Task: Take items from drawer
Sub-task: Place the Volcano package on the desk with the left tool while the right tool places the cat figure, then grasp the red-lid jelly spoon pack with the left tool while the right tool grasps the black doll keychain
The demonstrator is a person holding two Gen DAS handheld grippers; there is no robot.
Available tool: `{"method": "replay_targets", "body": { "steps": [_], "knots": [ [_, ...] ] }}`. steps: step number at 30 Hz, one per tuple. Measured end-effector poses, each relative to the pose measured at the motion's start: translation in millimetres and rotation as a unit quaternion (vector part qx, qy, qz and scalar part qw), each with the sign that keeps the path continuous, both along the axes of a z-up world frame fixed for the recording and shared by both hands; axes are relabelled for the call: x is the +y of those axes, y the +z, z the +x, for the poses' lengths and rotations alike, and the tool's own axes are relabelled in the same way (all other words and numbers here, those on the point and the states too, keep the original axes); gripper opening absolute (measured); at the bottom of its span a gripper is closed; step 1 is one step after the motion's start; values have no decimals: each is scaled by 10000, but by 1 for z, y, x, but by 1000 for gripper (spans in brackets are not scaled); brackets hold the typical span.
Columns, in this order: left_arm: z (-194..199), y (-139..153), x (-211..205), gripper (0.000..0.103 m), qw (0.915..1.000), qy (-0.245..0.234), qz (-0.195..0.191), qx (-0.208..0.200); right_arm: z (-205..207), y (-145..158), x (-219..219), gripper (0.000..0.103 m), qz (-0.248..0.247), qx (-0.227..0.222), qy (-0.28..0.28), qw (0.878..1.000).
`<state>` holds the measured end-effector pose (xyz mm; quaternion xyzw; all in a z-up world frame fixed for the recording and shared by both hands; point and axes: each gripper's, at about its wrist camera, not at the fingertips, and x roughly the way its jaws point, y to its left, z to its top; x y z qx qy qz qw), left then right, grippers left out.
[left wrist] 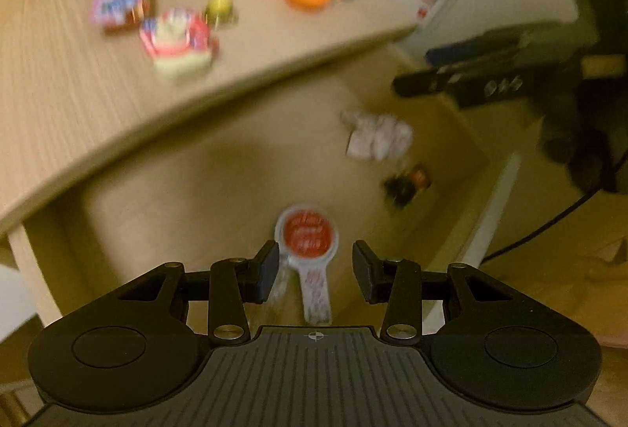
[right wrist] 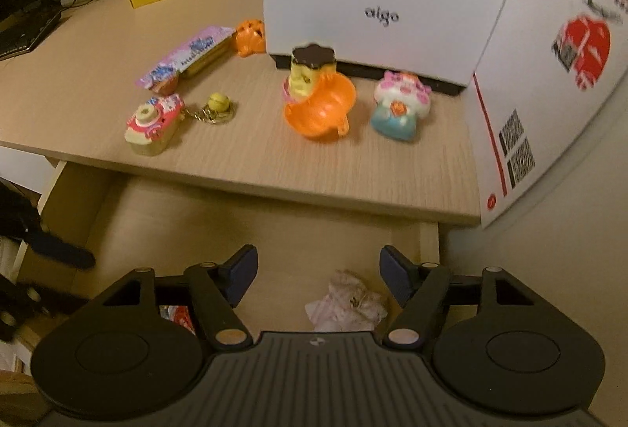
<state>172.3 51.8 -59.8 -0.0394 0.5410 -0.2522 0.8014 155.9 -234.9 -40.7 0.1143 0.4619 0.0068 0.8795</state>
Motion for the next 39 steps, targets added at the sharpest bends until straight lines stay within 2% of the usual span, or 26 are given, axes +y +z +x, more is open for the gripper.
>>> {"method": "replay_targets", "body": {
  "steps": [9,16,20,21,23,26,29,32,37,39],
  "knots": [
    [26,-45,-31,45,9988,-65,247,426,1,-22,-4,70,287,418,93,9987],
    [33,-83,-60,45,9855,-531,1118,1161,-2,-18,-12,71,358,391,25,9986],
    [38,-83,-67,42,9875,-543,1096,993,0,-13,-21,71,438,331,-65,9985],
    [40,-83,-68,32,9880,-533,1097,949,1,-13,-24,72,458,336,-97,9983],
    [43,-83,-70,26,9890,-494,1110,842,1,-16,-27,72,492,393,-112,9980],
    [47,-83,-67,26,9901,-379,1013,897,2,-27,-23,72,561,670,2,9962],
    [46,-84,-62,26,9904,-381,1022,843,1,-48,-2,72,667,1126,530,9900],
    [45,-84,-53,26,9910,-248,1011,837,1,-69,23,71,239,1397,1072,9841],
    [45,-86,-47,26,9920,-111,916,859,10,-96,38,69,-100,1840,1260,9748],
    [45,-85,-45,26,9921,-91,900,865,12,-103,45,65,-359,1972,1430,9692]
  ]
}}
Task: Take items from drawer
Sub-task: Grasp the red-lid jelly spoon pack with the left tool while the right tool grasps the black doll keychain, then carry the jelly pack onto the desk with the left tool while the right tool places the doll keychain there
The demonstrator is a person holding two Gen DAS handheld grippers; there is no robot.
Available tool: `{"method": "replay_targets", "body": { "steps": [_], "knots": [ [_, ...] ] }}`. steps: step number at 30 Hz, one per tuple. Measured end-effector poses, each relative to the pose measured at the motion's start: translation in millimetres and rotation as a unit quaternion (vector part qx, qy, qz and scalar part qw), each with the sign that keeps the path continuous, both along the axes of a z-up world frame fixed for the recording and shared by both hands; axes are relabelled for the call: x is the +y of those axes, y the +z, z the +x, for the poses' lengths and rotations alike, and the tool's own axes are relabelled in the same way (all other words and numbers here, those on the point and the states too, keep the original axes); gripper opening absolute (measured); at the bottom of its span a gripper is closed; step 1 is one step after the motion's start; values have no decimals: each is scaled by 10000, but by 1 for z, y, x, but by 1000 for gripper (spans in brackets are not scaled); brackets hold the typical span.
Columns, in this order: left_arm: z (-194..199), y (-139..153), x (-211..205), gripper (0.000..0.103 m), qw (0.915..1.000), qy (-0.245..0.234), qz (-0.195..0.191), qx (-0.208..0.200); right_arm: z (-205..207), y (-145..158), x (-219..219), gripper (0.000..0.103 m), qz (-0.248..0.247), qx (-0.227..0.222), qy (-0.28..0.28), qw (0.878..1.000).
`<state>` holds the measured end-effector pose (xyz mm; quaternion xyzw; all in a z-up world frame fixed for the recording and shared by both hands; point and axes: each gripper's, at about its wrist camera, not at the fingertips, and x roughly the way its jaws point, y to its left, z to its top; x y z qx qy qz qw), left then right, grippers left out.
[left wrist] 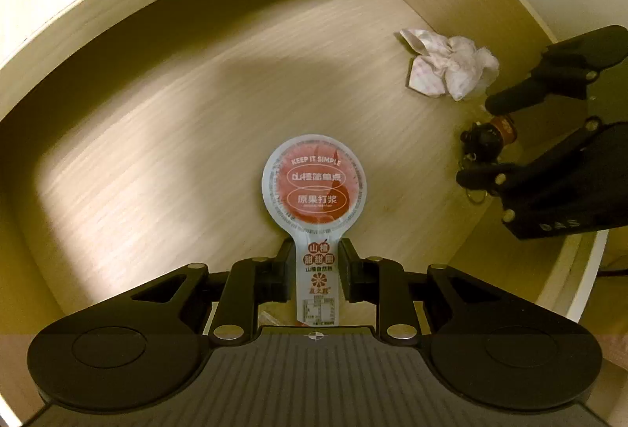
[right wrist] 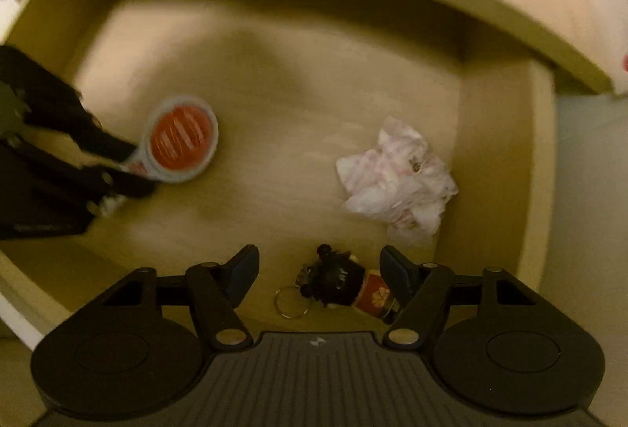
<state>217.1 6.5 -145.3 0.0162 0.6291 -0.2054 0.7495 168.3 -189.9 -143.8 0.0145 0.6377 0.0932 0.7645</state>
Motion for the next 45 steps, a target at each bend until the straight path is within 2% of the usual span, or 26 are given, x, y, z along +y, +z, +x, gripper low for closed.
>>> {"method": "replay_targets", "body": {
  "steps": [1,6,11,18,25,29,32,35,38,42,45],
  "knots": [
    [0,0,1,26,10000,35,-19,-1,0,-2,3,63,-117,30,63,9999],
    [-1,-1,0,26,9999,133,-42,-20,1,-7,1,34,-163,31,161,9997],
    [-1,-1,3,26,9998,202,-72,-1,2,-4,3,34,-184,-128,214,9995],
    [-6,1,7,26,9990,415,-142,-29,2,15,-3,34,194,-401,-32,9990],
    [-15,13,4,26,9993,233,-257,-146,5,40,-8,34,595,-763,-352,9947],
    [-22,52,4,26,9975,103,-474,-517,10,64,-20,34,776,-1119,-695,9882],
    [-28,97,4,26,9931,-113,-588,-1011,7,96,-37,34,904,-1570,-986,9785],
    [-25,147,14,26,9841,-32,-822,-1576,7,136,-58,34,1004,-2146,-1285,9630],
    [-11,187,31,26,9722,241,-872,-2160,10,171,-78,34,1069,-2669,-1551,9451],
    [23,210,51,26,9608,633,-819,-2572,4,202,-98,34,1009,-3189,-1790,9253],
    [53,209,62,26,9543,1030,-1001,-2622,12,204,-107,34,838,-3298,-1948,9199]
  ]
}}
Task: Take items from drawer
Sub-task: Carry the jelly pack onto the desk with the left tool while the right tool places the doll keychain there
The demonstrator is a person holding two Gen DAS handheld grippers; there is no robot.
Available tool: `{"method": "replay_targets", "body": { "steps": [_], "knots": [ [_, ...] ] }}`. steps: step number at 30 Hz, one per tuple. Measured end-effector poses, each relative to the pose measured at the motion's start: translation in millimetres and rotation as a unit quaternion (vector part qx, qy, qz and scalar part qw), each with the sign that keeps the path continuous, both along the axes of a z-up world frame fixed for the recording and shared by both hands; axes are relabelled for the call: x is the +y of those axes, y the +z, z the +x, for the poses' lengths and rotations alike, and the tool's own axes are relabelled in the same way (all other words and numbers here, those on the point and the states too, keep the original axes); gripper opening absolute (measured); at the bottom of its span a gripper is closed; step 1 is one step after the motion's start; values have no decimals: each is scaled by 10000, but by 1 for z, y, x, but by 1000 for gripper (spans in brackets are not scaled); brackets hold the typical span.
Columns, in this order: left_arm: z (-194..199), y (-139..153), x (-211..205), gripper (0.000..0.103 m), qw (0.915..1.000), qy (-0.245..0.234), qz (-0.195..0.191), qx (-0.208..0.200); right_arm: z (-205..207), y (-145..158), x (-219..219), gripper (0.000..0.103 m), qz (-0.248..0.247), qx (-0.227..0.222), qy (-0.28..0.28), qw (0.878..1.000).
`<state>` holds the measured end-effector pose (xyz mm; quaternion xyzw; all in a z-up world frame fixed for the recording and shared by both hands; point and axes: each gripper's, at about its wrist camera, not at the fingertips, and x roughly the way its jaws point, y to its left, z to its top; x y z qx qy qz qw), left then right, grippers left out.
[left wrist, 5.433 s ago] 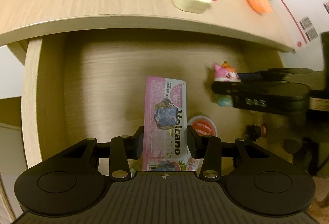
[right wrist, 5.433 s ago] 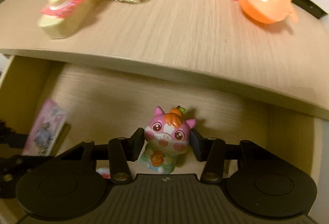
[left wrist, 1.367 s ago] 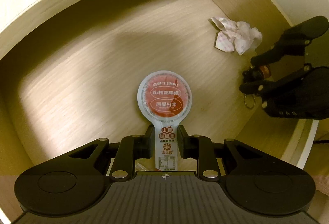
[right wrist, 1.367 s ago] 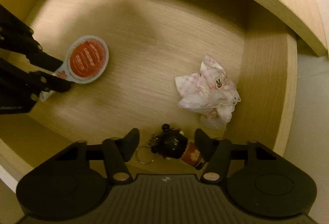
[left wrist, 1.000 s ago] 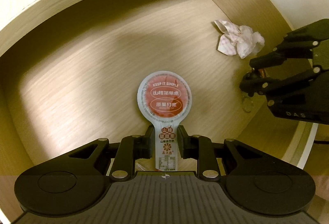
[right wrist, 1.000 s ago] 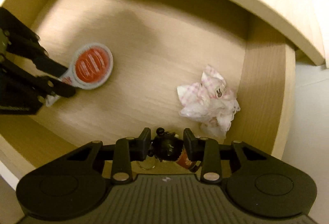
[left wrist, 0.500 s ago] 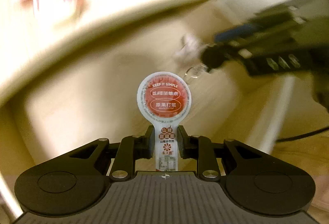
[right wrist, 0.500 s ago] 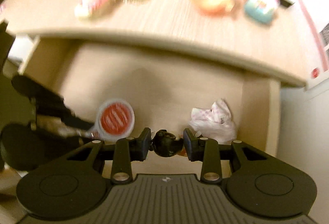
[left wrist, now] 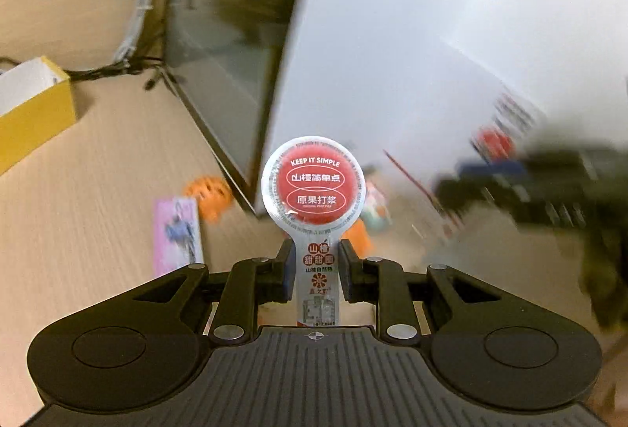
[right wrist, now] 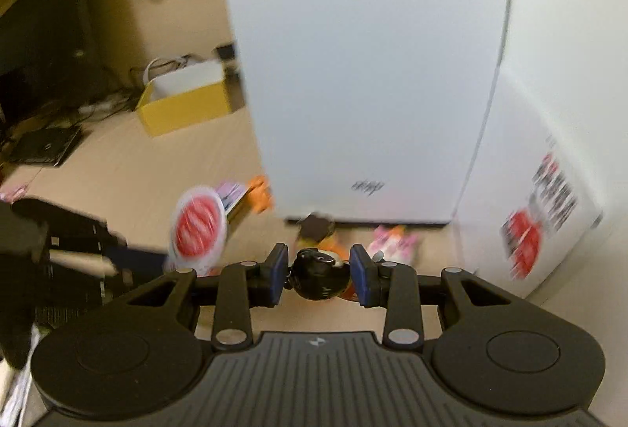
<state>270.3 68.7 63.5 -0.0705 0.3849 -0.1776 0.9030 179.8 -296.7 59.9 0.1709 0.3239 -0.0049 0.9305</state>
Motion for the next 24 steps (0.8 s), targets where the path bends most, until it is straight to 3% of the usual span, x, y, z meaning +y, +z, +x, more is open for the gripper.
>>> {"method": "replay_targets", "body": {
  "steps": [5,8,9,12,14,19,24],
  "knots": [
    [49,-31,2,26,9978,331,-388,411,9,-13,-5,34,-49,74,-182,9998],
    [62,-56,-6,26,9958,406,-11,815,18,-30,-7,34,25,222,-238,9995],
    [60,-62,-5,14,9958,366,-13,841,19,-35,-5,34,31,275,-258,9993],
    [64,-76,-7,18,9937,454,24,1024,23,-52,-3,34,63,406,-330,9986],
    [65,-77,-8,20,9938,479,187,987,26,-61,-4,34,134,495,-381,9980],
    [52,-64,1,21,9966,443,5,698,37,-79,-6,34,176,583,-470,9970],
    [37,-44,7,21,9971,564,203,460,50,-94,-3,34,68,669,-559,9962]
  ]
}}
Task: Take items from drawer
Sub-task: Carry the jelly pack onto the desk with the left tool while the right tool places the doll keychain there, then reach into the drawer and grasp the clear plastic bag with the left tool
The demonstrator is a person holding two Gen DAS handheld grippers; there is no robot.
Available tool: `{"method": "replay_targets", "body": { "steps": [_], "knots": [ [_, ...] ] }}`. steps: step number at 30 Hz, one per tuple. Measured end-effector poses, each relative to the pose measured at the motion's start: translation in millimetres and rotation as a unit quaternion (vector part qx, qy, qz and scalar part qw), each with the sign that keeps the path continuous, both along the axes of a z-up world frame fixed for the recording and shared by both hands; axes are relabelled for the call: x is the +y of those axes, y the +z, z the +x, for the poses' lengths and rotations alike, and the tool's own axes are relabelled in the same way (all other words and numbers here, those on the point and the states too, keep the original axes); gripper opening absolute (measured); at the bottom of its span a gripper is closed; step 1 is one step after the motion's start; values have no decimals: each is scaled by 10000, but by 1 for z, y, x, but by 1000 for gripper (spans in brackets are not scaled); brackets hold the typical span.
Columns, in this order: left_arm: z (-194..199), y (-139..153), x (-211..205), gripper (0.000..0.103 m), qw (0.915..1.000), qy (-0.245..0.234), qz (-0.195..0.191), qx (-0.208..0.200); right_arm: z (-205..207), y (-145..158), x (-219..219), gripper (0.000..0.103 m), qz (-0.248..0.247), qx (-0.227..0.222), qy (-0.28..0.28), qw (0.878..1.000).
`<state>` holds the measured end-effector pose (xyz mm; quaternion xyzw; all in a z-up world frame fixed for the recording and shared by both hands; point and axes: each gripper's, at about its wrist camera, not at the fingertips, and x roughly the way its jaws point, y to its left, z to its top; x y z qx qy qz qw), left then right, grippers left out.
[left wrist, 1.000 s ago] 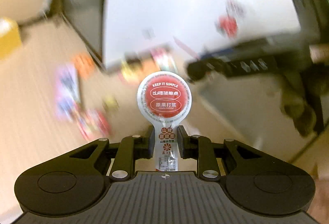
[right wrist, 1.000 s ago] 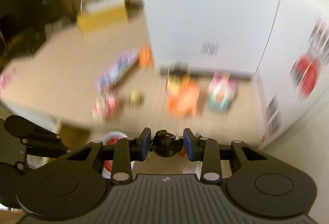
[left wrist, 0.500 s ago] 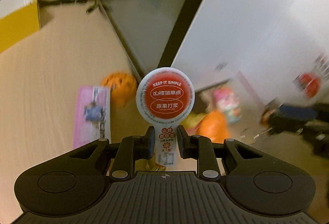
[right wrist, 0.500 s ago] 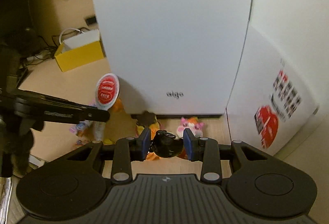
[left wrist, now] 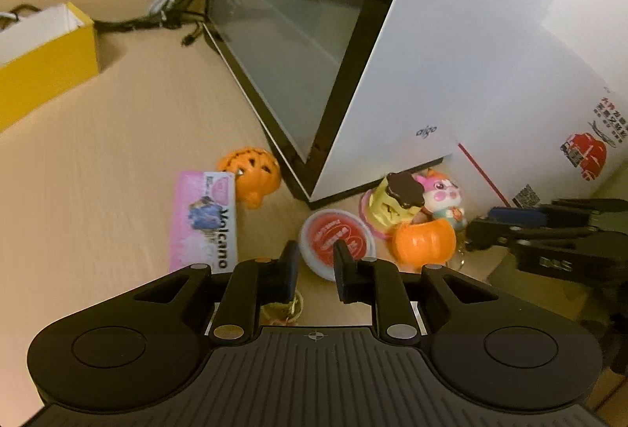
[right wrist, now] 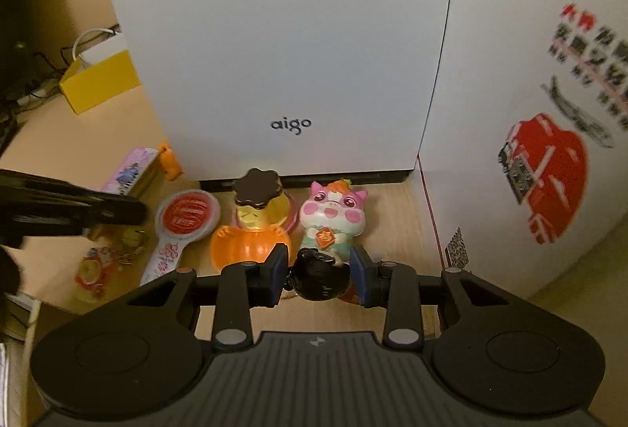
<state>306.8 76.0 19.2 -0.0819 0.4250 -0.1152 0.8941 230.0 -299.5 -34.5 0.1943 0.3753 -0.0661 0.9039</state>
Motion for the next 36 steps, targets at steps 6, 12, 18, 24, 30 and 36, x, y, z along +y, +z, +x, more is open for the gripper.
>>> {"method": "replay_targets", "body": {
  "steps": [6,12,18,24,30,36],
  "knots": [
    [-16,9,4,21,10000,61,-25,21,18,1,1,34,-182,-82,-22,9998],
    [-37,12,19,21,9996,257,-72,1,41,0,-5,34,-145,-318,62,9994],
    [-71,3,24,21,9996,106,-204,155,51,0,-12,40,-12,-539,145,9984],
    [-101,-23,21,21,9979,-349,68,533,15,22,-22,65,173,-762,-417,9961],
    [-128,-49,14,21,9901,-936,278,1012,-13,22,-1,65,142,-571,-248,9980],
    [-142,-72,15,21,9829,-1059,409,1450,-31,-2,24,65,165,-144,71,9997]
  ]
}}
